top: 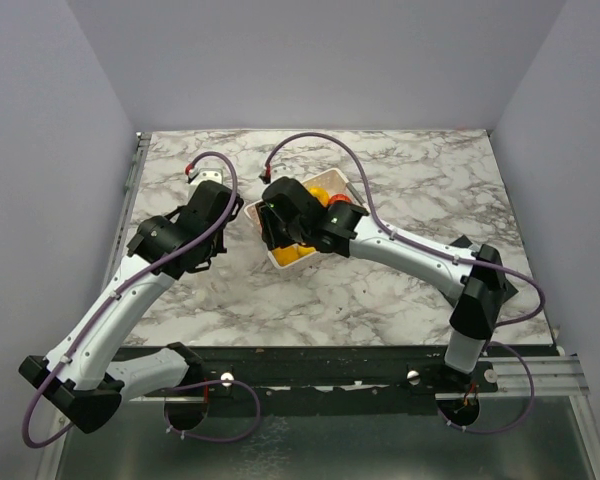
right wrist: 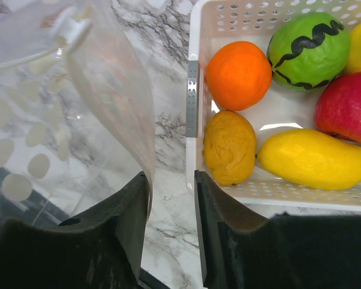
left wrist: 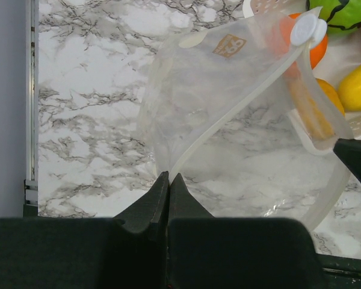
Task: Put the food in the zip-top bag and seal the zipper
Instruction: Open the zipper of the food storage bag.
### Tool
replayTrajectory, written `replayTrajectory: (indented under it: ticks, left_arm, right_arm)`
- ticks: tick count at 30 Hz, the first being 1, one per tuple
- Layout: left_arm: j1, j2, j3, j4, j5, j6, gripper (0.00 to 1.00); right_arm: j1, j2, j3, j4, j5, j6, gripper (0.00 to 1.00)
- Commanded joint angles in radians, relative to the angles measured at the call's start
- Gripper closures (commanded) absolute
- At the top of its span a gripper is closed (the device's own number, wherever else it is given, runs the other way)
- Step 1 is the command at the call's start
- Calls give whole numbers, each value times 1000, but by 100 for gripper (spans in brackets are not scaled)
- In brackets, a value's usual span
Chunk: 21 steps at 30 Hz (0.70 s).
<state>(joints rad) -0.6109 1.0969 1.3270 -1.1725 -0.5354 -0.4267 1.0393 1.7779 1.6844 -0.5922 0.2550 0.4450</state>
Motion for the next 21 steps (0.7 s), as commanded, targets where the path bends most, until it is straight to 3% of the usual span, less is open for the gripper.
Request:
replayTrajectory:
  ticks: [1, 9, 21]
  left_arm:
    - [0, 10, -20, 37, -47, 19, 100]
    - [0, 24, -22, 64, -59, 25, 100]
    - [0, 23, -8, 75, -88, 41, 100]
  right_arm:
    - [-4, -90, 26, -28, -1, -2, 51]
    - [-9, -227, -88, -69, 121, 60, 45]
    - [-78, -215, -233, -219, 228, 338, 39]
